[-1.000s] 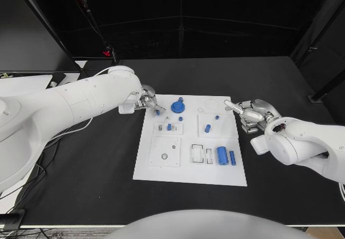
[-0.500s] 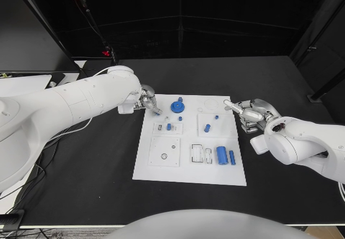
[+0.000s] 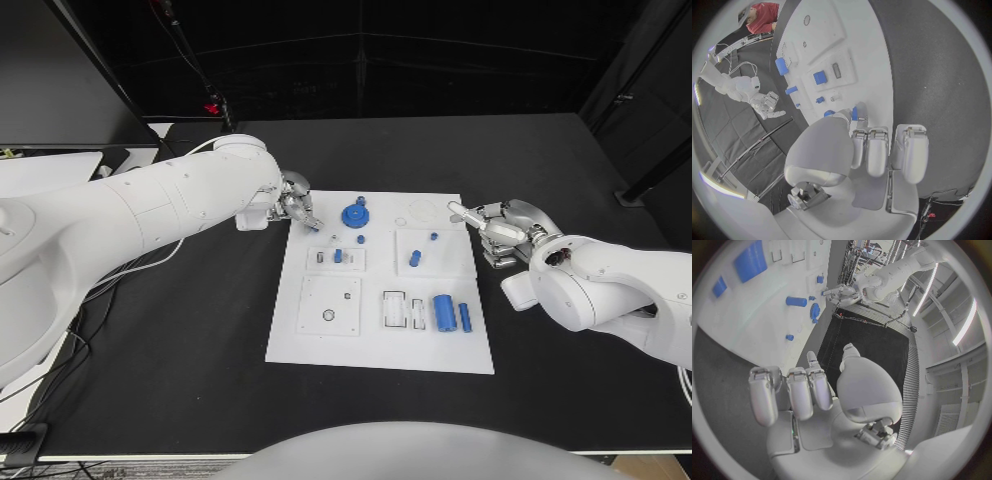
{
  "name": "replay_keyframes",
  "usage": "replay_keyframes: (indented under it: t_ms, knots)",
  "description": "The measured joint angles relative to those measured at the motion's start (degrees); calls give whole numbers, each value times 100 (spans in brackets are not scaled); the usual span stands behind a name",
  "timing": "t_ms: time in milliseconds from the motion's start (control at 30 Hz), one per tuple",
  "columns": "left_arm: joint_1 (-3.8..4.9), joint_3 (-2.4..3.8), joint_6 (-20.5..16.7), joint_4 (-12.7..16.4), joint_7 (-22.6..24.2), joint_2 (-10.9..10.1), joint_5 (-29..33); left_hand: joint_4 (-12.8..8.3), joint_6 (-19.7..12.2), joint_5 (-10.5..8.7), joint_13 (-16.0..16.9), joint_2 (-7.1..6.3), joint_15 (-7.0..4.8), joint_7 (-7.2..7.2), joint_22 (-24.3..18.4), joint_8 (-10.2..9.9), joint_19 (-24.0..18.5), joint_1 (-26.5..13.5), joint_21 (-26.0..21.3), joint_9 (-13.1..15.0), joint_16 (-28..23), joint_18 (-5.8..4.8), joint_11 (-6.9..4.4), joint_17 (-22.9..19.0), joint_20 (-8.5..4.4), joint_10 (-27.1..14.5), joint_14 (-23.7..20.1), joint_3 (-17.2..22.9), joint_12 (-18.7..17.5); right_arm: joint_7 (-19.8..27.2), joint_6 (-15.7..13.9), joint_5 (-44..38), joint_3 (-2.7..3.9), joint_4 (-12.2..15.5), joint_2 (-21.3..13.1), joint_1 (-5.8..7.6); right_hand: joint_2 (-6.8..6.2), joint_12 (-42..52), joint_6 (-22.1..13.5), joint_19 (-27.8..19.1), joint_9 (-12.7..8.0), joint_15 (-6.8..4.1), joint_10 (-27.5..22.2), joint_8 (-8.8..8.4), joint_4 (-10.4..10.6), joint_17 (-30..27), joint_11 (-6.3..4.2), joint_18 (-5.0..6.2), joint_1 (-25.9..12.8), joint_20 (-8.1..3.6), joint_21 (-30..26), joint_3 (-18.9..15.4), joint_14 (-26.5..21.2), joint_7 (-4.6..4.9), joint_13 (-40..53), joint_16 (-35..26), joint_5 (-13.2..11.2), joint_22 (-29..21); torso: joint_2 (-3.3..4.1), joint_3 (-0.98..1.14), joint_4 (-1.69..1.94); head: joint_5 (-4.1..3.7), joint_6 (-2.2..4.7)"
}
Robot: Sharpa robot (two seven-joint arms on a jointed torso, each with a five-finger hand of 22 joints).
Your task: Assemble the parts on the task board
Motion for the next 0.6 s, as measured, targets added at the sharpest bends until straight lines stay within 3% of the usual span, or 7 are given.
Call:
replay_keyframes:
  t_ms: [267,600]
  knots:
    - [9,-2,-259,316,169,-247,3,82,20,-22,0,19,0,20,0,-9,0,-18,0,25,0,0,6,0,0,-6,0,91,4,-12,2,0,-1,-11,3,-7,0,0,0,0,0,0,0,0,0,0,0,0,0,0,0,0,0,0,0,0,24,0,-1,1,3,-9,5]
    - [160,1,-560,878,310,-651,144,111,20,-44,3,18,1,21,-1,-23,0,-18,0,38,0,0,7,0,0,-7,0,184,8,-21,1,0,-1,-23,-6,-13,0,0,0,0,0,0,0,0,0,0,0,0,0,0,0,0,0,0,0,0,24,0,-3,4,3,-13,13]
